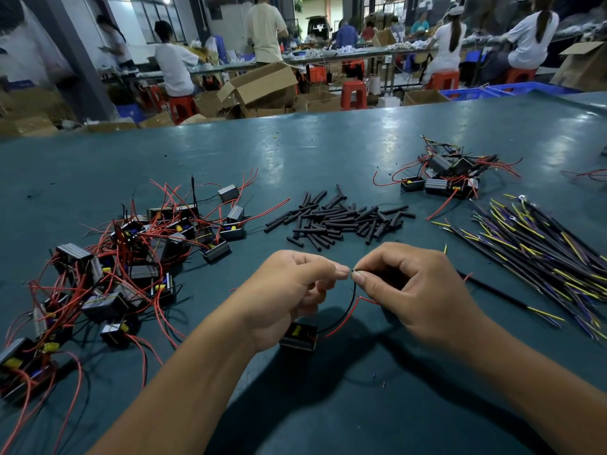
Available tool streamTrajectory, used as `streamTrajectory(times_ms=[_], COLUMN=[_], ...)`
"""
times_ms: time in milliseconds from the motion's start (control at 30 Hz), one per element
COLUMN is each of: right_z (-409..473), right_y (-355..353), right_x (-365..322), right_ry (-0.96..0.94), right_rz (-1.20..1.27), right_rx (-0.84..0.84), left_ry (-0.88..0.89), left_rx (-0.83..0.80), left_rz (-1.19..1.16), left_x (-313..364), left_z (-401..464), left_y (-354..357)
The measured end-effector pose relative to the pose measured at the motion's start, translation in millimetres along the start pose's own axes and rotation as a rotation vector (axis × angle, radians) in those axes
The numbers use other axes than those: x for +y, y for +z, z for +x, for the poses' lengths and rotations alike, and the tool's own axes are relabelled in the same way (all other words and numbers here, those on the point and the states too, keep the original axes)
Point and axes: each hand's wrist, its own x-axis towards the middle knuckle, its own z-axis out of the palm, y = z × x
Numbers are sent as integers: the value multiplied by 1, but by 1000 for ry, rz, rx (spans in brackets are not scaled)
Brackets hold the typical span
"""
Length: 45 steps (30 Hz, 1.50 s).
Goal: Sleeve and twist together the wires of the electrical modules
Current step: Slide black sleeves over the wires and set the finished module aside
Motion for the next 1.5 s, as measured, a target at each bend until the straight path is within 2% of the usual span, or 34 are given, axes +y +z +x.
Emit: streamTrajectory(times_ms=[33, 100, 233, 300, 400, 667, 767, 867, 1000, 1067, 1167, 1233, 1367, 1500], right_z=[0, 1, 3, 2, 2, 2, 2, 1, 0, -1, 0, 0, 1, 2], right_y=[0, -1, -1, -1, -1, -1, -1, -2, -1, 0, 0, -1, -2, -2], right_x=[0, 1, 3, 4, 5, 6, 7, 6, 3, 2, 2, 3, 4, 6], right_ry=[15, 50, 102, 113, 118, 125, 114, 59, -46, -73, -83, -74, -4, 44], right_rz=[16, 63, 128, 147, 171, 170, 149, 84, -54, -77, -78, -63, 9, 68], right_rx=[-1, -2, -12, -22, -31, -36, -30, -18, -25, -45, -53, -34, -7, -38], left_ry=[-5, 163, 689, 812, 898, 992, 956, 751, 220, 24, -75, 7, 461, 723], left_rx=[-10, 36, 160, 200, 232, 255, 252, 204, 17, -69, -131, -102, 26, 54], left_rz=[-21, 127, 780, 945, 1012, 1078, 1028, 829, 325, 111, 4, 90, 675, 913], left_x=[0, 1, -1, 0, -1, -1, -1, -3, -2, -1, -2, -2, 0, -1], left_z=[0, -1, 1, 0, -1, 1, 1, 0, 0, -1, -1, -1, 1, 1], left_y=[0, -3, -16, -16, -11, -8, -8, -7, -9, -10, -10, -10, -16, -15])
